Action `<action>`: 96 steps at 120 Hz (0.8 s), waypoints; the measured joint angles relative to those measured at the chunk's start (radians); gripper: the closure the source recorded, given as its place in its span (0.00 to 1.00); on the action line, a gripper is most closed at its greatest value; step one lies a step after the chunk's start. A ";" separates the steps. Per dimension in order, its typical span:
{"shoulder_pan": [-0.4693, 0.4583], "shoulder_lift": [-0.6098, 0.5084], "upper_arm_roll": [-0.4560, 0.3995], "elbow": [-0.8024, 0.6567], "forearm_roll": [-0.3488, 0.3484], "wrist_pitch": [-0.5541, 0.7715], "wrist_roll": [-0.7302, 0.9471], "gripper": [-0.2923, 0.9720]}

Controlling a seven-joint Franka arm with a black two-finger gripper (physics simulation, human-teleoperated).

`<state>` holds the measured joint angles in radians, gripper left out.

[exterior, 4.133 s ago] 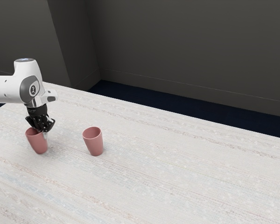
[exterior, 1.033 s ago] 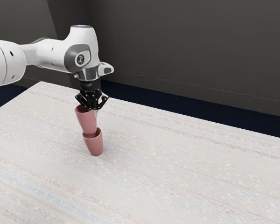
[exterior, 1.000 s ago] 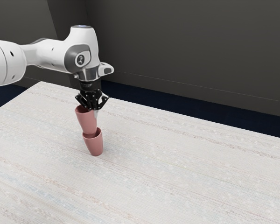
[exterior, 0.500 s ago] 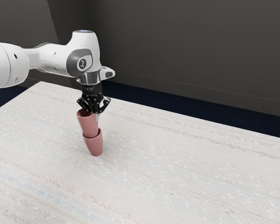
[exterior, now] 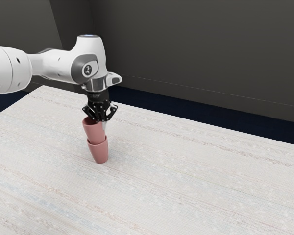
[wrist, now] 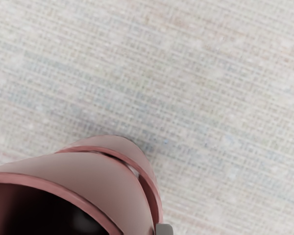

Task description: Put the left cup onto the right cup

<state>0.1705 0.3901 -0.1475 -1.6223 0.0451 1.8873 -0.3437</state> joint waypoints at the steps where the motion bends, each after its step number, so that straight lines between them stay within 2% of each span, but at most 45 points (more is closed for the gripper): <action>1: 0.000 0.000 0.000 -0.001 0.000 0.000 0.000 0.85; 8: 0.000 -0.001 0.000 -0.003 -0.001 0.003 -0.002 0.85; 30: -0.001 -0.006 0.000 -0.006 -0.013 0.007 -0.003 0.53; 46: -0.001 -0.008 0.000 -0.007 -0.016 0.008 -0.004 0.39; 67: 0.000 -0.021 0.000 -0.018 -0.017 0.008 -0.005 0.30; 96: -0.001 -0.058 0.001 -0.024 -0.007 0.004 -0.002 0.25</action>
<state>0.1692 0.3323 -0.1460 -1.6463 0.0383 1.8917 -0.3456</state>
